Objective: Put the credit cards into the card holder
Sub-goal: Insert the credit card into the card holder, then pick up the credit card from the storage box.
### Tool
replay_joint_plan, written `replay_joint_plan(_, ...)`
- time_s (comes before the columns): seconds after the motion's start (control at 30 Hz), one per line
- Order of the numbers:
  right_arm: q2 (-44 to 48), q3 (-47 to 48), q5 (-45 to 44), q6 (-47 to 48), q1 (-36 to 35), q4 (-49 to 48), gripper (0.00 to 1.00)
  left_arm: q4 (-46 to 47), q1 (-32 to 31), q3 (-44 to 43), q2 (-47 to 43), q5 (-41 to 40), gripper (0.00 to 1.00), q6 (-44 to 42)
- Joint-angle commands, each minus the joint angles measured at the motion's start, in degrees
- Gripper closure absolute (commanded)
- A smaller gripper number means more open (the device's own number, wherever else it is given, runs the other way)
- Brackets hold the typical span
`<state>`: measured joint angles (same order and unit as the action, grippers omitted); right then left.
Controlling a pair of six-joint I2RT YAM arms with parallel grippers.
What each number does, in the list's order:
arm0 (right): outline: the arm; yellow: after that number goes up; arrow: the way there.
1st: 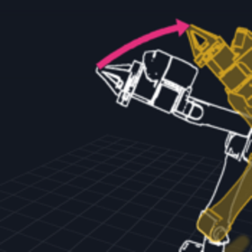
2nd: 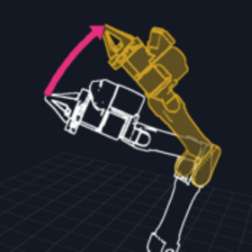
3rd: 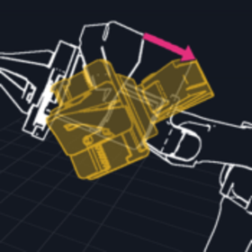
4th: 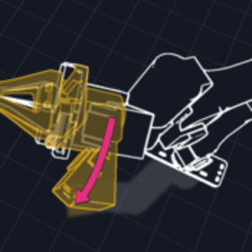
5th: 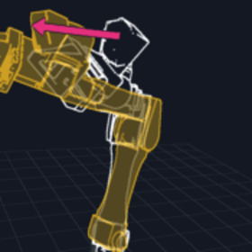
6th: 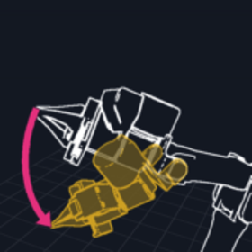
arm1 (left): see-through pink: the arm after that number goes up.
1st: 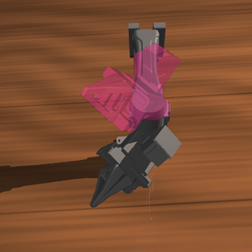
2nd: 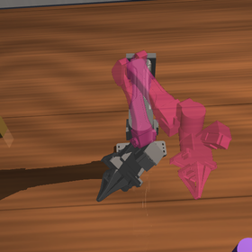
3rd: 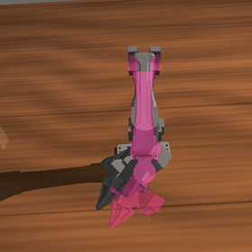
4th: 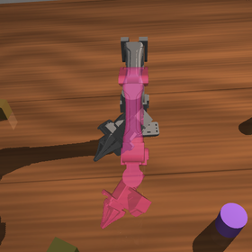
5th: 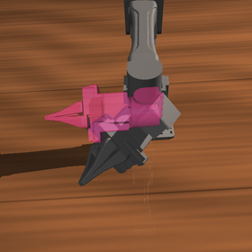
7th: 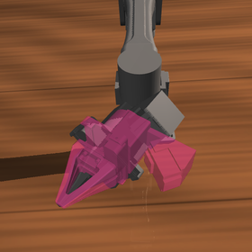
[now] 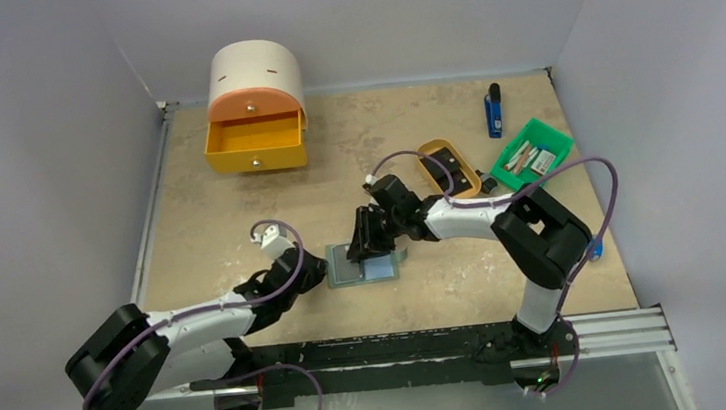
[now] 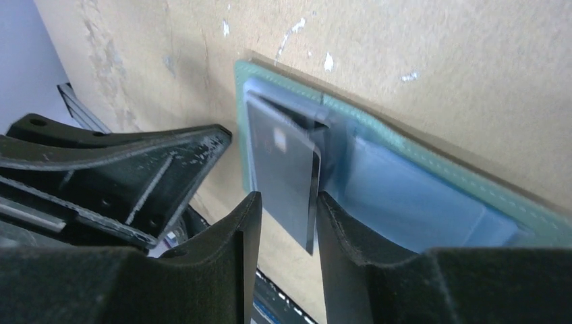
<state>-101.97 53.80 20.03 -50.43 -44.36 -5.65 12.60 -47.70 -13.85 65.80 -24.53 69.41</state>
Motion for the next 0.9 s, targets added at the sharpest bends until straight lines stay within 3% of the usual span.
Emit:
replay_joint_plan(0.0, 5.02, 1.84, -2.78, 4.00, -0.37, 7.45, 0.61, -4.06, -0.32, -0.98, -4.05, -2.51, 1.00, -1.16)
replay_joint_plan(0.3, 6.63, 0.01, -4.26, 5.09, -0.28, 7.65, 0.62, -9.23, -0.32, -5.70, -6.91, -3.50, 1.00, -4.93)
replay_joint_plan(0.53, 15.05, -6.27, -10.35, 8.35, 0.32, 7.81, 0.76, -7.52, -0.36, -10.11, -6.46, 0.78, 1.00, -9.56)
replay_joint_plan(0.7, 28.03, -17.15, -17.96, 6.99, 2.56, -0.50, 0.83, -4.26, -0.33, -11.77, -3.86, 4.84, 1.00, -12.47)
replay_joint_plan(0.8, 35.08, -17.07, -19.53, 7.83, 7.84, 1.04, 0.65, -3.31, -0.36, -12.50, -3.31, 6.65, 0.99, -14.44)
replay_joint_plan(0.87, 38.30, -14.79, -16.66, 8.90, 14.55, 3.00, 0.46, -3.67, -0.33, -12.89, -3.74, 6.82, 0.84, -15.67)
